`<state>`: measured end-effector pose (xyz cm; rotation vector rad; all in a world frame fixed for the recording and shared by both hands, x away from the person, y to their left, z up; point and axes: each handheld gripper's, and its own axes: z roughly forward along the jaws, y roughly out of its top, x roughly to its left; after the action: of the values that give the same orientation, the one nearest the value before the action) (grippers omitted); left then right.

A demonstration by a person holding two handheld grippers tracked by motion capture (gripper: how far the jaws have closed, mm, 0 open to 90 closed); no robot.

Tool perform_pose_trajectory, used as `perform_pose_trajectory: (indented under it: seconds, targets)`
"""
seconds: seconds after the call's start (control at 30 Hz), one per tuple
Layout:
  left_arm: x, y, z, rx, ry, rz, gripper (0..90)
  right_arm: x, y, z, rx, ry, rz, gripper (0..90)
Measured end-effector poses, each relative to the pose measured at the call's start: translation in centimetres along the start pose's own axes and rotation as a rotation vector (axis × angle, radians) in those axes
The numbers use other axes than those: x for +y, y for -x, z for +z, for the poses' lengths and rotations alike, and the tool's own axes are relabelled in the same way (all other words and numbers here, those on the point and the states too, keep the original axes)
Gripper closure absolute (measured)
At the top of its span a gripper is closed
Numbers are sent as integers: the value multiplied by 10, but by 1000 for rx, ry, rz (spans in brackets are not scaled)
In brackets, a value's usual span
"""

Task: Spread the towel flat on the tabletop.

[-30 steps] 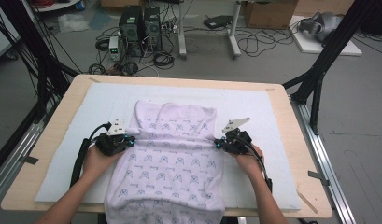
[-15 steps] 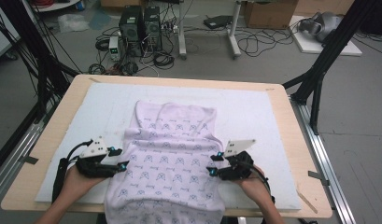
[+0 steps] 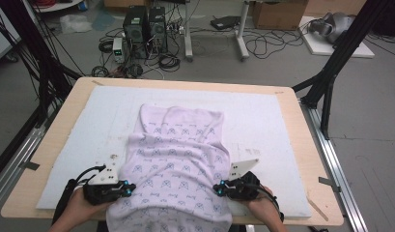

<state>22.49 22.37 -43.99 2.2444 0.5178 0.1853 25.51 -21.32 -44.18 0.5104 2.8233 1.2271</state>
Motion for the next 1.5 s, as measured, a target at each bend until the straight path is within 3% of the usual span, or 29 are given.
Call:
perform_pose_trajectory:
  seconds: [0.03,0.07,0.13,0.2,0.23,0.27,0.3,0.37,0.43,0.5,0.53,0.6,0.67,0.77,0.8,0.83,0.87,0.9,1.0,1.07,1.1,1.2,1.23,1.3,1.33,1.43,1.5]
  targets:
    - [0,0,0,0,0,0,880,-1,-7,-2,15,-2,-9,883]
    - [-5,14,-9,-37,13,11,878,-3,-15,-4,38,0,-14,883]
    - [-7,23,-17,-93,31,18,838,-4,-32,-11,67,15,-42,877]
    - [-3,22,-19,-73,29,13,655,1,-40,-21,48,73,-55,825]
    - [-3,22,-19,-73,29,13,613,5,-38,-23,36,94,-56,779]
    - [1,19,-19,-45,31,29,599,9,-34,-24,12,90,-56,730]
    - [9,10,-15,-6,49,14,586,12,-28,-22,-11,78,-55,711]
    - [14,1,-10,19,49,0,559,13,-16,-14,-20,51,-39,642]
    - [15,-5,-2,13,36,-12,589,10,-6,-3,-14,19,-20,625]
    - [12,-7,9,-5,-10,-16,681,6,-2,8,-4,-17,-19,659]
    - [10,-6,13,-8,-22,-3,777,4,-2,8,-13,8,-24,720]
    - [8,-5,12,-5,0,7,881,4,0,7,-2,2,-13,842]
    - [4,-4,8,-17,3,-19,891,3,-3,6,0,-3,-28,858]
    - [0,3,-1,-45,9,-14,893,2,-10,2,38,-7,-33,865]
    - [-2,7,-8,-57,15,4,892,2,-13,-1,42,-2,-43,862]
    - [-3,11,-13,-71,24,5,896,1,-20,-7,51,33,-53,845]
    - [-4,12,-17,-59,30,7,881,1,-22,-12,68,62,-41,799]
    - [-4,11,-19,-46,27,7,808,1,-22,-16,88,88,-23,769]
    - [-2,3,-15,-10,7,-7,651,4,-12,-21,-4,67,-19,706]
    - [0,-1,-7,1,-2,-5,650,4,-2,-17,-46,52,5,667]
    - [0,-1,-3,-2,-17,-5,662,3,2,-14,-55,37,13,660]
    - [0,-1,2,2,-10,4,864,1,9,0,-75,-18,8,678]
    - [0,-1,2,5,-11,11,878,1,9,1,-80,1,8,734]
    - [-1,1,0,-4,-14,11,887,1,11,0,-62,-11,14,881]
    - [-3,2,-2,-13,-15,9,888,1,10,-1,-66,-18,-8,885]
    - [-10,9,-12,-32,-12,6,888,0,5,-7,-81,-48,-14,888]
    - [-13,11,-17,-33,-2,4,885,-5,4,-12,-79,-33,0,887]
